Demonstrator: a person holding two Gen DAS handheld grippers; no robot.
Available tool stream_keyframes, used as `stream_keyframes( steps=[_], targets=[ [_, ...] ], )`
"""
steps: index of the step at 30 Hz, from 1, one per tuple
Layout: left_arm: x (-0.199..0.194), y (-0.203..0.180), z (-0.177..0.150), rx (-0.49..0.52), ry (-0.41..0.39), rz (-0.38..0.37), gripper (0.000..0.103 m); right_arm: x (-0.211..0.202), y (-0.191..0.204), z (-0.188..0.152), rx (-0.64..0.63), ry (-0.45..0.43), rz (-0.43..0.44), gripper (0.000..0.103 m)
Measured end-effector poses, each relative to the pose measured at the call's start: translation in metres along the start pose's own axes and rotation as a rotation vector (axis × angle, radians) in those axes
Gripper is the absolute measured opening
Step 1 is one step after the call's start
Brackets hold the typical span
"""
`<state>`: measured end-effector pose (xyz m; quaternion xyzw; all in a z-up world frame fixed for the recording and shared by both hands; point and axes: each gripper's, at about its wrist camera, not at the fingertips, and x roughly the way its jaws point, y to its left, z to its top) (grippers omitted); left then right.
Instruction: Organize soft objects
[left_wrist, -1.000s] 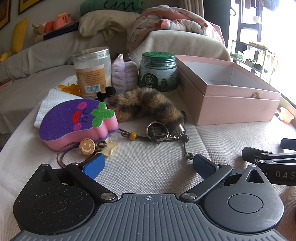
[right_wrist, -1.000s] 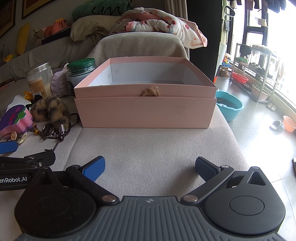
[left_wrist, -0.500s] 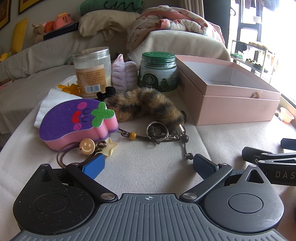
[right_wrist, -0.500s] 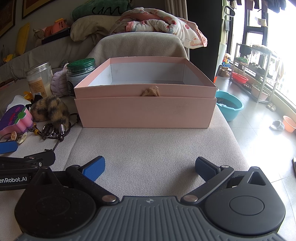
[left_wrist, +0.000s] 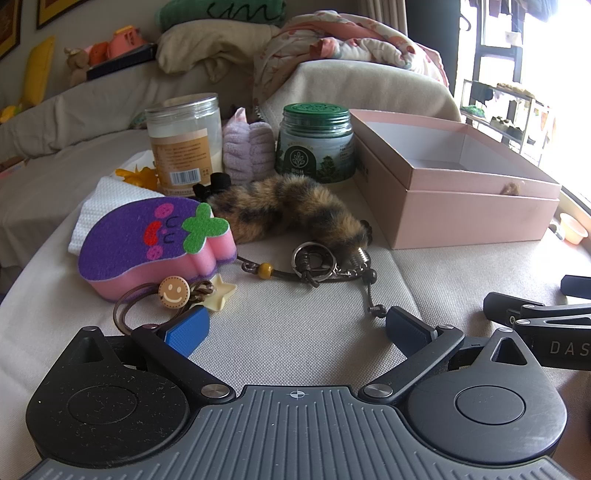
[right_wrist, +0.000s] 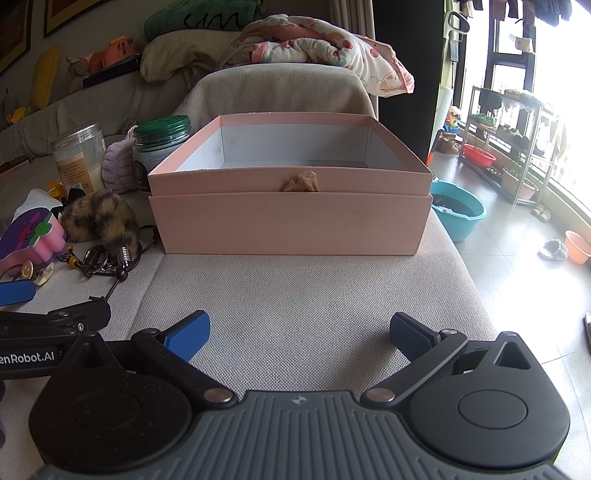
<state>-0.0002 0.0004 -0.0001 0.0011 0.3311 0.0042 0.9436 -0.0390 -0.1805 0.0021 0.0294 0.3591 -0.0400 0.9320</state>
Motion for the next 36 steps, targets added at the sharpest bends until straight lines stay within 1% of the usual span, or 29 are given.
stream_keyframes(
  steps=[13, 15, 18, 21, 24, 26, 29, 32, 33, 34, 35, 36],
  targets=[
    [0.000, 0.001, 0.000, 0.001, 0.000, 0.000, 0.103, 0.000, 0.000, 0.000, -0.002, 0.001, 0.002, 0.103],
    [0.000, 0.001, -0.001, -0.002, -0.001, -0.007, 0.103, 0.001, -0.002, 0.001, -0.011, 0.019, 0.015, 0.103],
    [-0.002, 0.005, -0.002, -0.022, -0.013, -0.044, 0.103, 0.004, -0.002, 0.014, -0.024, 0.082, 0.028, 0.103],
    [-0.005, 0.006, -0.003, 0.007, -0.012, -0.086, 0.103, 0.006, -0.003, 0.020, -0.039, 0.134, 0.041, 0.103],
    [-0.012, 0.013, -0.002, 0.003, -0.009, -0.160, 0.103, 0.008, -0.001, 0.021, -0.044, 0.164, 0.037, 0.103],
    [-0.016, 0.021, 0.003, -0.005, -0.018, -0.213, 0.103, 0.006, -0.001, 0.020, -0.046, 0.178, 0.036, 0.103],
    [-0.021, 0.036, 0.014, -0.009, -0.025, -0.258, 0.103, 0.008, 0.000, 0.022, -0.066, 0.180, 0.056, 0.103],
    [-0.026, 0.067, 0.029, -0.077, -0.040, -0.318, 0.103, 0.005, 0.001, 0.019, -0.066, 0.161, 0.062, 0.103],
    [-0.029, 0.078, 0.034, -0.102, -0.058, -0.323, 0.103, 0.003, 0.002, 0.019, -0.072, 0.154, 0.070, 0.100],
    [-0.031, 0.093, 0.040, -0.124, -0.081, -0.310, 0.103, 0.001, 0.004, 0.019, -0.074, 0.143, 0.076, 0.098],
    [-0.033, 0.107, 0.046, -0.141, -0.104, -0.281, 0.103, -0.001, 0.005, 0.021, -0.073, 0.124, 0.078, 0.095],
    [-0.035, 0.122, 0.051, -0.163, -0.128, -0.242, 0.103, -0.005, 0.007, 0.022, -0.068, 0.096, 0.081, 0.095]
  ],
)
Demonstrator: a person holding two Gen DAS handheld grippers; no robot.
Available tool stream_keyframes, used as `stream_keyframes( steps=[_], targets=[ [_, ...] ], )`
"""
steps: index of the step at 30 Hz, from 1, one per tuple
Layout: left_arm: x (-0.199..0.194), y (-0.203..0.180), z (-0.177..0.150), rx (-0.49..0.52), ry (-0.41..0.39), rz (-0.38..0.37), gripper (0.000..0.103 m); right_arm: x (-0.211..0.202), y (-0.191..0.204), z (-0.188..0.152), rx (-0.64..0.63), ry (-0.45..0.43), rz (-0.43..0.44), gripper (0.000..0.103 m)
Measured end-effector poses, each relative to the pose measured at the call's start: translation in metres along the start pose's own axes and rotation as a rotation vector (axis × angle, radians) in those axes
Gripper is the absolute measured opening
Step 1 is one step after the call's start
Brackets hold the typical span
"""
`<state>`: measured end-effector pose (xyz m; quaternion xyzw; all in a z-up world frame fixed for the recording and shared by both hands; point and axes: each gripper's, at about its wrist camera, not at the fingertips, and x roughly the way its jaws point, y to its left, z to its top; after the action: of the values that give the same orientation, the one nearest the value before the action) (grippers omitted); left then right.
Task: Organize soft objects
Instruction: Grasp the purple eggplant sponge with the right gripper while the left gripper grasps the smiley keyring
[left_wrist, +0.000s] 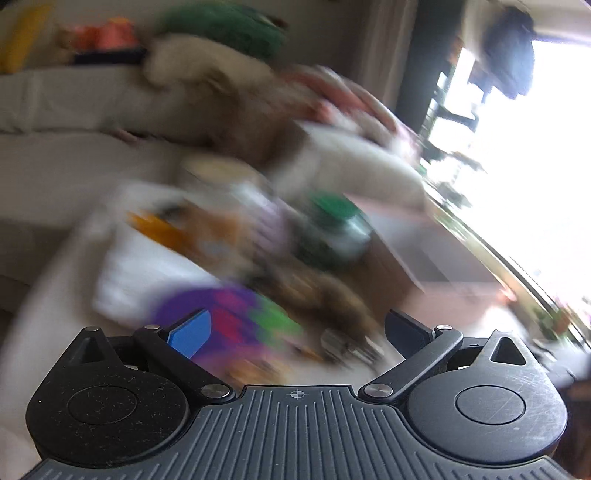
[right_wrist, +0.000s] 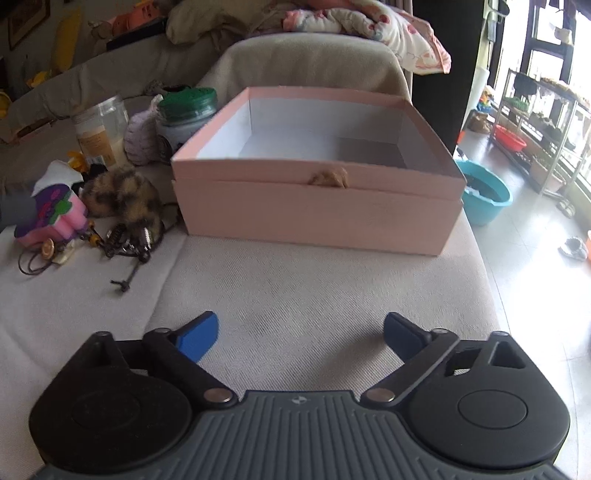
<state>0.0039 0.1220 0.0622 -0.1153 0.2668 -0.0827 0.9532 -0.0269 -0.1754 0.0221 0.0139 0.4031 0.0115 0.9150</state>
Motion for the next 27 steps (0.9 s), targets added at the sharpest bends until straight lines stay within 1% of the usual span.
stream_keyframes(
  steps=[3, 4, 6, 9, 12, 13, 14, 17, 18, 20, 23, 25, 27],
  targets=[
    [-0.015, 0.040, 0.020, -0.059, -0.071, 0.099, 0.103, -0.011, 0.006, 0.008, 0.018, -0.092, 0.001, 0.095],
    [-0.018, 0.052, 0.024, -0.065, -0.075, 0.118, 0.103, -0.014, 0.008, 0.010, 0.022, -0.123, -0.004, 0.095],
    [-0.019, 0.067, 0.029, -0.060, -0.049, 0.126, 0.103, -0.018, 0.013, 0.012, 0.004, -0.163, -0.010, 0.095],
    [-0.013, 0.072, 0.028, 0.003, 0.002, 0.064, 0.103, -0.019, 0.021, 0.015, -0.061, -0.165, 0.034, 0.095],
    [-0.002, 0.057, 0.023, 0.121, 0.014, 0.015, 0.103, -0.022, 0.030, 0.013, -0.107, -0.163, 0.066, 0.095],
    [0.004, 0.053, 0.023, 0.142, 0.017, -0.003, 0.103, -0.023, 0.033, 0.011, -0.123, -0.162, 0.070, 0.095],
    [0.009, 0.050, 0.021, 0.140, 0.023, -0.018, 0.103, -0.024, 0.036, 0.009, -0.138, -0.163, 0.075, 0.095],
    [0.026, 0.052, 0.023, 0.096, 0.051, -0.053, 0.103, -0.031, 0.043, 0.002, -0.185, -0.178, 0.084, 0.095],
    [0.028, 0.053, 0.024, 0.087, 0.045, -0.044, 0.103, -0.034, 0.045, -0.001, -0.203, -0.186, 0.088, 0.095],
    [0.032, 0.062, 0.029, 0.033, 0.028, 0.010, 0.103, -0.038, 0.050, -0.004, -0.242, -0.199, 0.095, 0.095],
    [0.048, 0.085, 0.036, -0.059, 0.059, 0.076, 0.103, -0.037, 0.059, -0.004, -0.274, -0.199, 0.109, 0.095],
    [0.060, 0.100, 0.038, -0.112, 0.091, 0.088, 0.103, -0.036, 0.065, 0.002, -0.271, -0.194, 0.142, 0.095],
    [0.066, 0.111, 0.037, -0.154, 0.121, 0.076, 0.103, -0.039, 0.075, 0.012, -0.274, -0.208, 0.195, 0.095]
  ],
)
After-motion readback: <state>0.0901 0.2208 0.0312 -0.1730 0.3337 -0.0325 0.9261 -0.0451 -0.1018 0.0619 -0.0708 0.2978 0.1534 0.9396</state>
